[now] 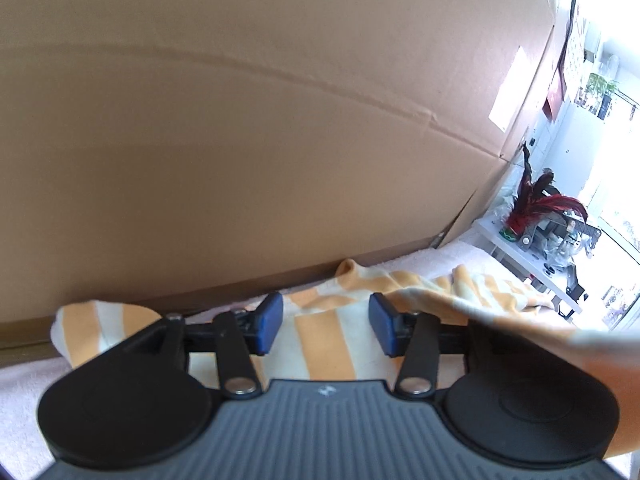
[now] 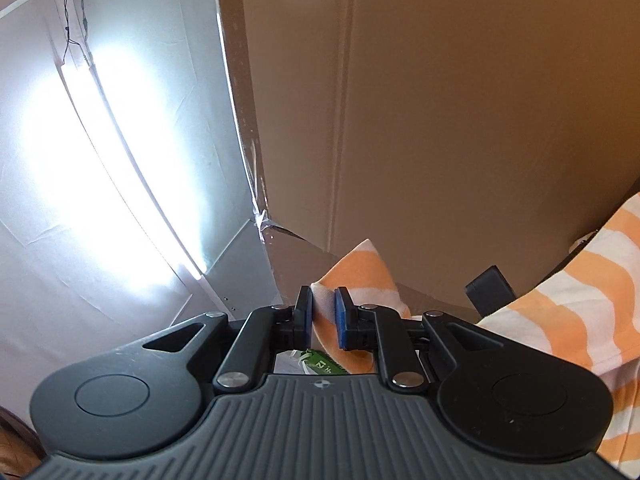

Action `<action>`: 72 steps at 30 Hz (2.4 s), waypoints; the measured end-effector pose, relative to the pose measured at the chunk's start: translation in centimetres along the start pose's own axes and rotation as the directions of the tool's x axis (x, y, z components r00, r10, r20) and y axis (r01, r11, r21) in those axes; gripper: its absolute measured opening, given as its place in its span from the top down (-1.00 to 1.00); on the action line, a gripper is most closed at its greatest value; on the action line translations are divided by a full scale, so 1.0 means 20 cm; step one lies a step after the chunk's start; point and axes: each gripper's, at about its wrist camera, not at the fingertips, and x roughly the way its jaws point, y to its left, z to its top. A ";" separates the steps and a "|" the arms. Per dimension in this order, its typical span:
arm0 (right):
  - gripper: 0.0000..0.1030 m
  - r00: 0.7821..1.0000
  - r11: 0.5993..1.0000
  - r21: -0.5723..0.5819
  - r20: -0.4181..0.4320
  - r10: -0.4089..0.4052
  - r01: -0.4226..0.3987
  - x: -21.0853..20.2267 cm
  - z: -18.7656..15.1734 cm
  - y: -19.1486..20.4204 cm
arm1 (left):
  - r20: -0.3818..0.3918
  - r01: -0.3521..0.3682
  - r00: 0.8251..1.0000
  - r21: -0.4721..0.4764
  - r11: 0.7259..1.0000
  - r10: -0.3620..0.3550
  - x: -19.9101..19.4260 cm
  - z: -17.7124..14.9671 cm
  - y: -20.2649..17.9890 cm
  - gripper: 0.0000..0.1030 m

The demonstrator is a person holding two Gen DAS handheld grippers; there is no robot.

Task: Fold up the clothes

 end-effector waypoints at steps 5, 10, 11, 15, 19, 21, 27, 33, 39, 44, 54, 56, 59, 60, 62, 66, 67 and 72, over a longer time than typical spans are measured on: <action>0.74 0.999 1.000 0.000 -0.018 0.027 -0.027 0.01 -0.01 0.03 | -0.003 -0.016 1.000 0.026 1.000 0.016 0.00 -0.02 -0.01 -0.04; 0.74 0.998 1.000 0.008 -0.055 0.031 -0.030 -0.02 -0.01 0.01 | 0.000 -0.027 1.000 0.009 1.000 0.027 -0.03 -0.06 0.01 -0.04; 0.74 0.998 1.000 0.016 -0.060 0.027 -0.026 -0.02 0.00 0.00 | 0.001 -0.032 0.999 0.005 0.999 0.032 -0.04 -0.07 0.01 -0.04; 0.74 0.996 1.000 0.017 -0.088 0.013 -0.011 0.02 -0.03 -0.03 | 0.037 -0.028 0.999 -0.021 0.999 0.029 -0.12 -0.10 0.03 -0.15; 0.74 0.992 1.000 0.015 -0.127 0.003 -0.001 0.04 -0.08 -0.04 | 0.067 -0.025 0.997 -0.058 0.998 0.029 -0.19 -0.14 0.05 -0.17; 0.74 0.990 1.000 0.023 -0.144 0.001 0.002 0.05 -0.10 -0.05 | 0.064 -0.035 0.997 -0.069 0.997 0.040 -0.21 -0.16 0.07 -0.19; 0.71 0.984 1.000 0.028 -0.179 0.014 -0.009 0.04 -0.15 -0.06 | 0.073 -0.046 0.996 -0.103 0.994 0.054 -0.28 -0.23 0.10 -0.19; 0.70 0.981 0.999 0.043 -0.196 0.019 -0.011 0.00 -0.20 -0.07 | 0.104 -0.025 0.994 -0.148 0.989 0.041 -0.37 -0.29 0.10 -0.19; 0.69 0.980 0.998 0.066 -0.199 0.025 -0.013 -0.08 -0.25 -0.09 | 0.127 -0.009 0.992 -0.128 0.992 0.025 -0.47 -0.35 0.03 -0.21; 0.69 0.981 0.996 0.086 -0.193 0.033 -0.016 -0.14 -0.31 -0.11 | 0.126 -0.026 0.991 -0.109 0.994 0.039 -0.52 -0.40 -0.01 -0.22; 0.69 0.985 0.986 0.167 -0.171 0.018 0.011 -0.30 -0.47 -0.21 | 0.123 -0.023 0.992 -0.114 0.993 0.038 -0.58 -0.50 -0.05 -0.29; 0.69 0.986 0.984 0.177 -0.167 0.006 0.024 -0.34 -0.48 -0.24 | 0.120 -0.032 0.992 -0.101 0.994 0.045 -0.58 -0.51 -0.06 -0.29; 0.69 0.988 0.980 0.195 -0.155 -0.019 0.050 -0.36 -0.49 -0.26 | 0.124 -0.041 0.991 -0.087 0.995 0.052 -0.58 -0.52 -0.08 -0.29; 0.69 0.988 0.979 0.199 -0.151 -0.024 0.054 -0.36 -0.50 -0.27 | 0.127 -0.043 0.990 -0.083 0.996 0.053 -0.58 -0.52 -0.09 -0.29; 0.69 0.989 0.978 0.202 -0.149 -0.028 0.058 -0.40 -0.50 -0.29 | 0.138 -0.041 0.989 -0.088 0.995 0.053 -0.59 -0.53 -0.09 -0.29; 0.68 0.988 0.977 0.203 -0.154 -0.032 0.064 -0.45 -0.51 -0.31 | 0.177 -0.026 0.983 -0.102 0.994 0.043 -0.62 -0.55 -0.09 -0.29; 0.68 0.987 0.977 0.202 -0.159 -0.031 0.064 -0.45 -0.51 -0.31 | 0.186 -0.024 0.982 -0.098 0.995 0.042 -0.63 -0.56 -0.10 -0.31; 0.68 0.985 0.979 0.197 -0.174 -0.021 0.055 -0.47 -0.53 -0.31 | 0.198 -0.031 0.979 -0.078 0.996 0.046 -0.65 -0.57 -0.12 -0.38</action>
